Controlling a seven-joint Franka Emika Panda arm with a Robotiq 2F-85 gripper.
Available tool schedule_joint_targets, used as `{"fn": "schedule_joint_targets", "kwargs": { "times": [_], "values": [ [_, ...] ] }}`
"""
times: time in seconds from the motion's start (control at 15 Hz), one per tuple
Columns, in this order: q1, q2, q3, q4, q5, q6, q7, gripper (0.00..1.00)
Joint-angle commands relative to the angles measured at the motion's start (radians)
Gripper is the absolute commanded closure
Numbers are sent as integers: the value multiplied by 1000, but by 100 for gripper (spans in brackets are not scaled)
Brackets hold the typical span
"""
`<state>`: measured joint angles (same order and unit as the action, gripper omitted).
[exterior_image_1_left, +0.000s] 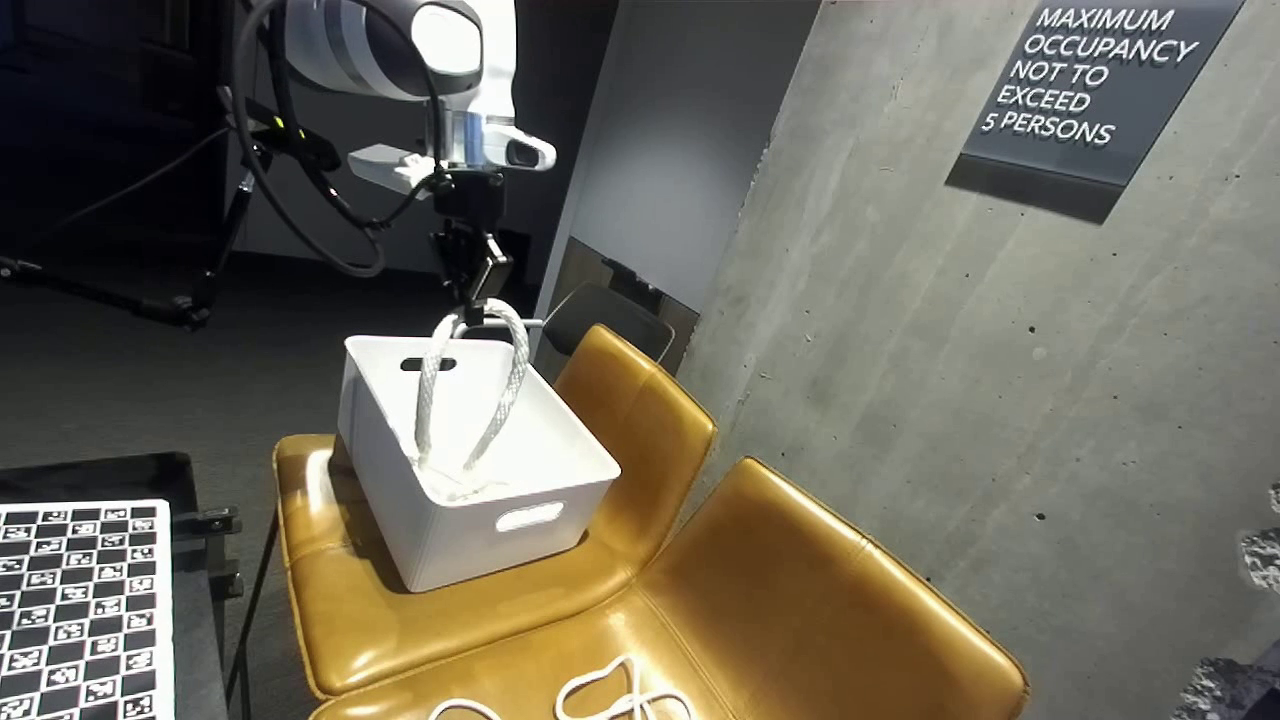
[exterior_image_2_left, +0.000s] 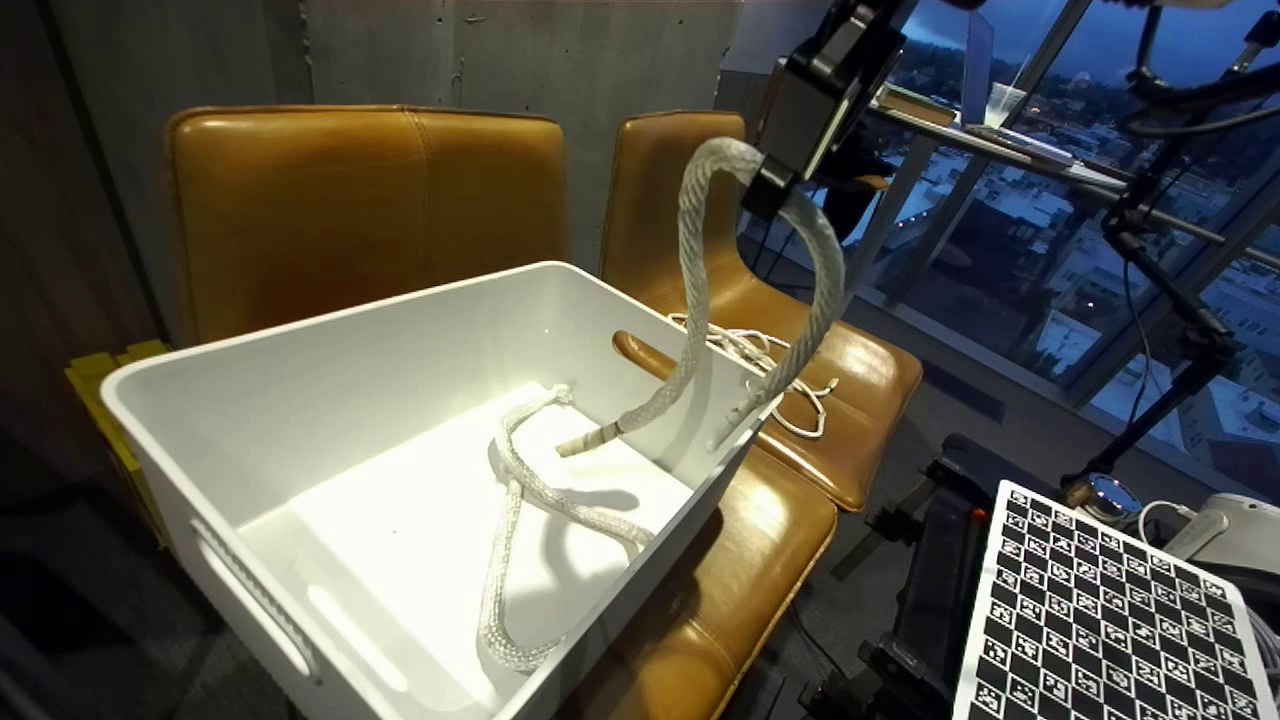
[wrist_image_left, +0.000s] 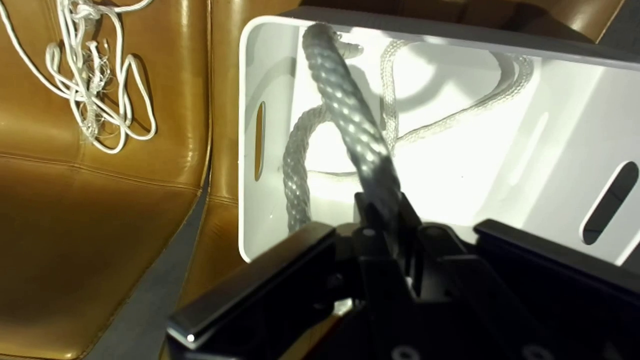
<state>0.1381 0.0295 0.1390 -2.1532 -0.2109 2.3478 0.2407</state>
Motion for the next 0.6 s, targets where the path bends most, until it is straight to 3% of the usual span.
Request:
{"fn": "schedule_joint_targets", "kwargs": {
  "times": [0.0, 0.07, 0.13, 0.2, 0.53],
  "values": [
    [-1, 2, -6, 25, 2, 14, -19, 97],
    [-1, 4, -6, 32, 3, 16, -12, 97],
    [0, 3, -5, 35, -1, 16, -8, 64],
    [1, 2, -5, 36, -7, 18, -6, 63],
    [-12, -23, -17, -2, -2, 46, -27, 29]
  ]
}}
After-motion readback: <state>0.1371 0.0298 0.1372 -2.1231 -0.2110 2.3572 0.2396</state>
